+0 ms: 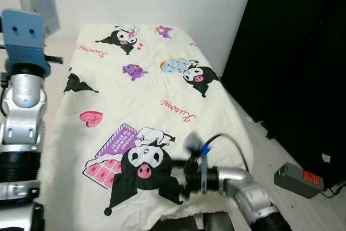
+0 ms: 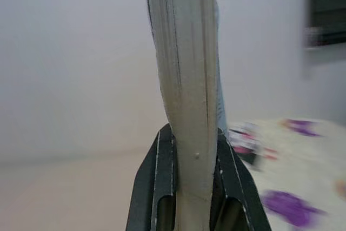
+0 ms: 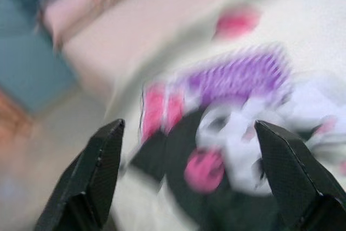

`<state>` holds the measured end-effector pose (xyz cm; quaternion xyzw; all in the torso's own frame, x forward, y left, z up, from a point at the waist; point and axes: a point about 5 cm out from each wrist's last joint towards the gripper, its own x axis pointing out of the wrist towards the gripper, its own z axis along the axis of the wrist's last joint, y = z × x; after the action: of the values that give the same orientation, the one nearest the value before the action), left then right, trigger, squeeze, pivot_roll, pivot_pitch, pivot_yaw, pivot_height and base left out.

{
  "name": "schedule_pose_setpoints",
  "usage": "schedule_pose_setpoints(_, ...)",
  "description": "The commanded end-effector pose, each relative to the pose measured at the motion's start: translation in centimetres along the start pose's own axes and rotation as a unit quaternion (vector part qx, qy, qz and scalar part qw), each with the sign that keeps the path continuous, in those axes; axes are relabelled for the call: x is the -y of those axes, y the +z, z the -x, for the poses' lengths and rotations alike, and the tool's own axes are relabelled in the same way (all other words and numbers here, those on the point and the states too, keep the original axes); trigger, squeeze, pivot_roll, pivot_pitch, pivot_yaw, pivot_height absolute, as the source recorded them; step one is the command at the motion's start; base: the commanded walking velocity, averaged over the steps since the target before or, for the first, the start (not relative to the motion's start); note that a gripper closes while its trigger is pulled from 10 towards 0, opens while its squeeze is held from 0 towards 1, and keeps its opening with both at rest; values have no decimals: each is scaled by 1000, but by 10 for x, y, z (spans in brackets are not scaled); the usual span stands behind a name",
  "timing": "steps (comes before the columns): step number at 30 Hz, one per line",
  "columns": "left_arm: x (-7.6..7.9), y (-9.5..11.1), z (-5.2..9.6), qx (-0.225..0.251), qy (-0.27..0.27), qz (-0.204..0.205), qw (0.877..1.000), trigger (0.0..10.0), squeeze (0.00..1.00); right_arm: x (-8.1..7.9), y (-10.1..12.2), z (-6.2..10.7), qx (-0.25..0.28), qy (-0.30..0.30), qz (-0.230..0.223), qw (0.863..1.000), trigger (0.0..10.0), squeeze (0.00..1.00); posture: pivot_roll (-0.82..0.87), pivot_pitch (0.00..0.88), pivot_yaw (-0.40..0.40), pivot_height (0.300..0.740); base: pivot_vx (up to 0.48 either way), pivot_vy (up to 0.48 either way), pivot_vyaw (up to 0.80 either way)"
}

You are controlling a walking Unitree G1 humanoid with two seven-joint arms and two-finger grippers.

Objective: Clean up the room

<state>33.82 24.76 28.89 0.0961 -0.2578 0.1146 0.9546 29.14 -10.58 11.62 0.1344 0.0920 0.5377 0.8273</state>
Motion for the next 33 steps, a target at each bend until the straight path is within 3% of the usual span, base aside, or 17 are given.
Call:
schedule_pose_setpoints(1,9,-5,3,-23,-21,133,991,0,0,9,20,10,96,-29,-39,994,10000,0,-77,0,-39,491,0,0,0)
schedule_pose_setpoints(2,20,-14,9,-46,-35,247,967,0,0,14,43,21,187,-38,-63,980,10000,0,-82,0,-37,491,0,0,0)
schedule_pose_setpoints(3,20,-14,9,-46,-35,247,967,0,0,14,43,21,187,-38,-63,980,10000,0,-82,0,-37,491,0,0,0)
schedule_pose_setpoints(5,41,-25,22,-68,-50,406,910,0,0,13,78,41,313,-17,-75,947,10000,0,-93,0,-32,491,0,0,0)
schedule_pose_setpoints(6,41,-25,22,-68,-50,406,910,0,0,13,78,41,313,-17,-75,947,10000,0,-93,0,-32,491,0,0,0)
schedule_pose_setpoints(8,53,-26,28,-69,-57,475,876,0,0,10,94,51,359,-3,-71,931,10000,0,-97,0,-29,491,0,0,0)
schedule_pose_setpoints(11,53,-26,28,-69,-57,475,876,0,0,10,94,51,359,-3,-71,931,10000,0,-97,0,-29,491,0,0,0)
schedule_pose_setpoints(12,59,-25,31,-68,-64,502,860,0,0,10,100,53,374,-4,-74,924,10000,0,-97,0,-29,491,0,0,0)
schedule_pose_setpoints(13,59,-25,31,-68,-64,502,860,0,0,10,100,53,374,-4,-74,924,10000,0,-97,0,-29,491,0,0,0)
schedule_pose_setpoints(14,74,-19,37,-61,-101,529,841,0,0,12,111,52,396,-18,-87,914,10000,0,-97,0,-27,491,0,0,0)
schedule_pose_setpoints(15,74,-19,37,-61,-101,529,841,0,0,12,111,52,396,-18,-87,914,10000,0,-97,0,-27,491,0,0,0)
schedule_pose_setpoints(16,94,-7,49,-44,-159,578,799,0,0,16,125,44,411,-49,-110,904,10000,0,-99,0,-24,491,0,0,0)
schedule_pose_setpoints(17,99,-2,52,-36,-173,593,786,0,0,17,126,40,412,-60,-119,902,10000,0,-99,0,-24,491,0,0,0)
schedule_pose_setpoints(18,101,1,53,-30,-180,605,775,0,0,19,125,38,411,-67,-125,900,10000,0,-97,0,-26,491,0,0,0)
schedule_pose_setpoints(21,101,2,54,-27,-185,615,766,0,0,19,125,38,413,-70,-132,898,10000,0,-97,0,-26,491,0,0,0)
schedule_pose_setpoints(24,107,10,70,-14,-264,631,729,0,0,16,121,33,417,-56,-166,892,10000,0,-92,0,-27,491,0,0,0)
schedule_pose_setpoints(33,117,12,88,-23,-317,630,709,0,0,7,119,17,392,-35,-188,900,10000,0,-90,0,-28,491,0,0,0)
